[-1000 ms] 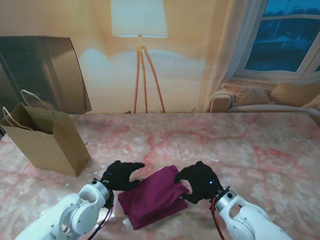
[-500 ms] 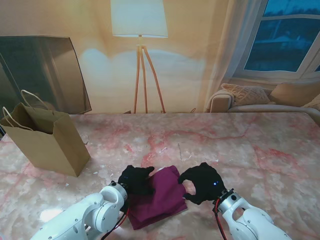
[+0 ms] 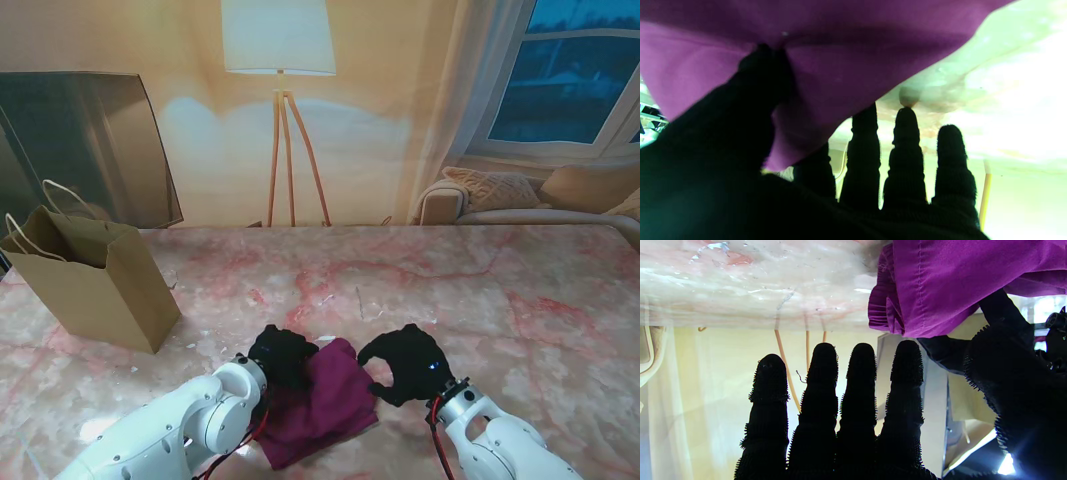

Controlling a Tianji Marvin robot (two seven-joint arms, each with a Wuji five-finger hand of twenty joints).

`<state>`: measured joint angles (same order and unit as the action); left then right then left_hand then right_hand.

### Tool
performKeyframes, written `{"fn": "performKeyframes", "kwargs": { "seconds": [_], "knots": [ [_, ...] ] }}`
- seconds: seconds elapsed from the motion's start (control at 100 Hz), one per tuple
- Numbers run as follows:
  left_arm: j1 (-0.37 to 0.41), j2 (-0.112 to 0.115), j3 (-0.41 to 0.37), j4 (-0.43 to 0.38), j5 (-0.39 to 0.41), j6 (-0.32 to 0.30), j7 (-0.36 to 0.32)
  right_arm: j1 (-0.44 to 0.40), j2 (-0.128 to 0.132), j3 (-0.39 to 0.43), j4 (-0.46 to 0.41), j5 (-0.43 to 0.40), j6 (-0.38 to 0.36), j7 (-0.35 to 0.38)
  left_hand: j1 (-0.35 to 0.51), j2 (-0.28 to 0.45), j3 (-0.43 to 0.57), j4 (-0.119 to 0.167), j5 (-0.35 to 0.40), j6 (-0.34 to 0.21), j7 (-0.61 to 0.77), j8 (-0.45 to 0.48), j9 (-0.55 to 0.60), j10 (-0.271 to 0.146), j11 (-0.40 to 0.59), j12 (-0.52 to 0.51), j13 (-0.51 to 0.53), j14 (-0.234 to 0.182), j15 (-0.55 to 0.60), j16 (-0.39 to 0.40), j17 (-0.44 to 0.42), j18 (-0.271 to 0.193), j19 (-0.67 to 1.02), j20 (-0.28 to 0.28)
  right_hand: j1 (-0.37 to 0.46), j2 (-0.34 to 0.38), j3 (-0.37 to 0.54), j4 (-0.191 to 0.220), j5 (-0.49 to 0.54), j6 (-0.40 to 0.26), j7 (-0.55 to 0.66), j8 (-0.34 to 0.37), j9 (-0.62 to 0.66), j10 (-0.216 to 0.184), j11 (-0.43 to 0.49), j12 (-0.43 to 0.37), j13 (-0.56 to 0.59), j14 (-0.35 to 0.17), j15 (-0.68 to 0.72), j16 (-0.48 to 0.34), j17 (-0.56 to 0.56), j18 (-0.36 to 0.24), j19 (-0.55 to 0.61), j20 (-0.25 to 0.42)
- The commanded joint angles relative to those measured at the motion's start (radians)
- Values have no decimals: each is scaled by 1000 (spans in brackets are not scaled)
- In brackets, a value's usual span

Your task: Fold the socks and the shorts into the kraft paper bag

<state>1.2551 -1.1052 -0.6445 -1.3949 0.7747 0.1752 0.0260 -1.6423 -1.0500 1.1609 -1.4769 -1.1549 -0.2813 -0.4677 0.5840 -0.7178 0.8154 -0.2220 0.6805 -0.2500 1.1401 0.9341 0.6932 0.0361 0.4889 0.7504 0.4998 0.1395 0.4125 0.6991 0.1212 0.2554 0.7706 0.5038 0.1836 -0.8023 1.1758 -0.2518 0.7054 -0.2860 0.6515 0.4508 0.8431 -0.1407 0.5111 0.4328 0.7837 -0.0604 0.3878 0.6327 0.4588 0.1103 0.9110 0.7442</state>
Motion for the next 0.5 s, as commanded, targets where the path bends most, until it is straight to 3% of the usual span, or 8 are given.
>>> {"fn": "performKeyframes", "kwargs": {
  "seconds": [0.0,0.08,0.15,0.21,0.26,0.32,0.42,0.49],
  "knots": [
    [27,0,6,30,-1,-12,-24,-4,-5,0,1,-1,2,1,59,15,113,19,62,-110,183,126,89,47,-209,-275,111,18,-16,-68,36,6,59,36,20,16,-9,53,-29,5,-25,-1,-18,7,-11,-4,-13,-2,-21,-16,-14,23,-21,-10],
    [41,-1,-16,19,-18,-22,-24,-4,-5,2,3,2,2,6,54,81,205,96,75,-135,251,334,207,67,-238,-388,236,25,-3,-111,109,8,143,64,24,30,-15,56,-29,3,-25,0,-17,6,-11,-4,-12,-2,-21,-16,-15,24,-21,-10],
    [57,-5,-45,8,-45,-32,-20,-5,-5,1,3,3,3,9,67,98,238,123,93,-141,266,442,314,60,-197,-403,361,-1,47,-115,203,14,240,85,27,38,-18,58,-31,1,-26,-1,-16,7,-11,-4,-13,-1,-21,-16,-17,24,-22,-10],
    [75,-8,-75,-5,-82,-41,-23,-5,-5,0,3,4,5,8,138,59,201,61,111,-131,280,480,425,46,-185,-323,449,-16,104,-103,267,20,324,94,29,49,-24,60,-34,-1,-27,0,-15,8,-11,-4,-11,-2,-20,-16,-16,25,-22,-10],
    [90,-13,-96,-12,-97,-43,-12,-5,-6,0,2,5,7,9,206,20,149,41,134,-125,295,501,555,7,-237,-250,522,-35,166,-74,329,19,399,98,33,52,-25,62,-32,-1,-26,0,-13,8,-10,-4,-10,-1,-20,-15,-17,25,-22,-10],
    [107,-16,-122,-22,-110,-45,0,-5,-6,0,0,7,8,14,238,7,120,42,144,-119,300,506,648,-38,-289,-161,585,-51,197,-41,383,12,445,79,35,58,-27,63,-33,-6,-25,0,-11,7,-10,-4,-9,-2,-19,-15,-17,25,-22,-10],
    [135,-21,-162,-40,-136,-36,15,-5,-6,-2,-2,9,9,19,260,8,101,39,131,-89,287,495,639,-65,-272,-83,593,-44,213,-25,388,17,459,69,40,68,-30,66,-33,-8,-24,1,-11,8,-11,-4,-8,-1,-19,-15,-17,25,-23,-10],
    [148,-20,-184,-56,-136,-30,13,-3,-6,-5,0,10,11,19,259,0,119,34,25,-78,205,390,625,-81,-281,-40,590,-47,209,-12,390,7,465,57,44,73,-32,67,-38,-8,-25,1,-10,6,-11,-4,-7,-1,-19,-14,-16,25,-22,-10]
  ]
}}
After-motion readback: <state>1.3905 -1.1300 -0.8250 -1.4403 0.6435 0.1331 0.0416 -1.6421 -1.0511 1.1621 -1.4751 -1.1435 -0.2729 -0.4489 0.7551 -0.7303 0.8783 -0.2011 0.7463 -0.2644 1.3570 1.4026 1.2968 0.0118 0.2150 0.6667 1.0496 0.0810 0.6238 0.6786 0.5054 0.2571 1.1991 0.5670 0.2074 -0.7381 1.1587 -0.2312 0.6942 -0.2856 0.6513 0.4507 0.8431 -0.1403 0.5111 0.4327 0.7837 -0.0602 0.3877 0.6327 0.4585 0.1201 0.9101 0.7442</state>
